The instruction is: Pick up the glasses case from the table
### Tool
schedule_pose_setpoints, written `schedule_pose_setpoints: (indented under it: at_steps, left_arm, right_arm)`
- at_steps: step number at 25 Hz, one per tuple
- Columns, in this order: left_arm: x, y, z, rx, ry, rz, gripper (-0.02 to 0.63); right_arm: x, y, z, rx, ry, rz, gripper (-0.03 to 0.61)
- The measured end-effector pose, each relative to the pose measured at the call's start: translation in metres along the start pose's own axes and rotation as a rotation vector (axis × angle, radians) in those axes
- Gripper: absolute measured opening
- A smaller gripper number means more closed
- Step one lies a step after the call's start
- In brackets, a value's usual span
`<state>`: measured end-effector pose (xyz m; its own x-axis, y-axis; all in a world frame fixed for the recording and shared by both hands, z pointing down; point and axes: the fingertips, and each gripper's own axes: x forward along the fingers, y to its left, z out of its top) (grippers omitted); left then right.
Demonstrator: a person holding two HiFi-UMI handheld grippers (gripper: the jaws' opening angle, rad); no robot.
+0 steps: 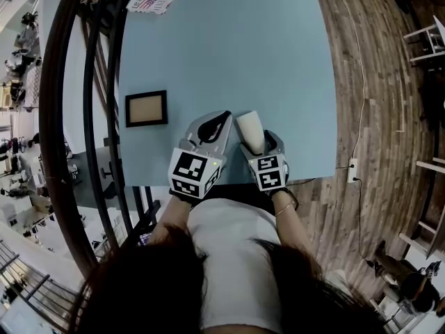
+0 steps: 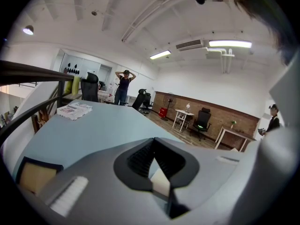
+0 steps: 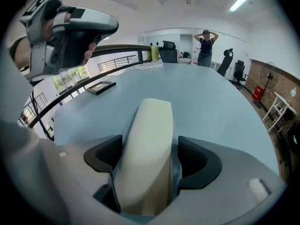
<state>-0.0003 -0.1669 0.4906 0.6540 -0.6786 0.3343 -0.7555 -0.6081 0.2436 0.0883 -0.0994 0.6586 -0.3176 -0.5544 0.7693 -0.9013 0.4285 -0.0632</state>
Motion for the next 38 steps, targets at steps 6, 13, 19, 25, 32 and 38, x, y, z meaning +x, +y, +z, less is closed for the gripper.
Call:
schedule_pose_setpoints:
  at_steps: [6,13,19,25,32,38]
  left_arm:
    - [-0.001,0.001,-0.001,-0.008,-0.002,0.002,0.057]
    - [-0.001,0.005,-0.002,-0.01,0.0,0.004,0.058]
    - [-0.001,0.008,-0.001,-0.016,0.004,0.013,0.057]
    - [0.0,0.011,-0.001,-0.016,0.004,0.019,0.058]
    - [0.0,0.017,0.002,-0.017,0.0,0.036,0.058]
    - [-0.004,0.021,0.008,-0.015,-0.014,0.055,0.058]
  right_arm:
    - [0.0,0.0,-0.005,0.003,0.017,-0.006,0.365]
    - [0.0,-0.002,-0.004,0.006,-0.001,-0.017,0.36]
    - [-0.005,-0.005,0.003,0.016,0.006,-0.011,0.307]
    - [-0.005,-0.007,0.006,0.036,-0.012,-0.001,0.304]
    - [-0.005,-0.016,0.027,0.037,-0.056,-0.014,0.302]
    - [-0.012,-0.024,0.049,0.033,-0.104,-0.027,0.302]
